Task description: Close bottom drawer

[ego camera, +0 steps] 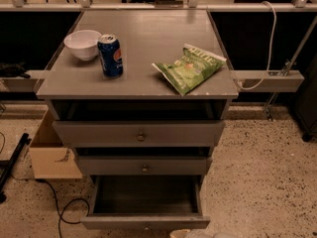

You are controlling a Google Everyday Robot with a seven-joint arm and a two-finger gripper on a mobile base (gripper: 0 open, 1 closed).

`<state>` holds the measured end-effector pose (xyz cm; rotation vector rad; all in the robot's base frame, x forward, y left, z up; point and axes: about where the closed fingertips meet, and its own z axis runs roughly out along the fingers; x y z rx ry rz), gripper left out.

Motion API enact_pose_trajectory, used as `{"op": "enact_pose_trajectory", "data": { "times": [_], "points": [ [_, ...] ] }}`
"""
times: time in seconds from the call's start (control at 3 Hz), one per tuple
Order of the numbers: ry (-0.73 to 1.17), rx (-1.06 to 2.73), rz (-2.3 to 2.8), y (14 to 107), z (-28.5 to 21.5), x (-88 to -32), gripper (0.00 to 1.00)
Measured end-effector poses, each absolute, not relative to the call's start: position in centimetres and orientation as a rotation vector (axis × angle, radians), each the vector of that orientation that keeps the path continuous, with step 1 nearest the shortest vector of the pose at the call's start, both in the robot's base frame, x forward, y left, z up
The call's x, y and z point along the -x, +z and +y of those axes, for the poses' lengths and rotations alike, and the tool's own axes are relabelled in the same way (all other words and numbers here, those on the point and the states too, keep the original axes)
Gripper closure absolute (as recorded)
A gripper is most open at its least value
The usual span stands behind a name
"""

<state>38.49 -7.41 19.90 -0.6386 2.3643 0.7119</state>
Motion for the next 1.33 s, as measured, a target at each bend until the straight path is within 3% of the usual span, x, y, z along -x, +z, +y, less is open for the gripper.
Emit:
{"op": "enact_pose_trajectory", "data": {
  "times": [1.33],
  "points": [
    [0.699,0.398,2.251,15.8,-5.6,-41.9,1.00]
  ]
}}
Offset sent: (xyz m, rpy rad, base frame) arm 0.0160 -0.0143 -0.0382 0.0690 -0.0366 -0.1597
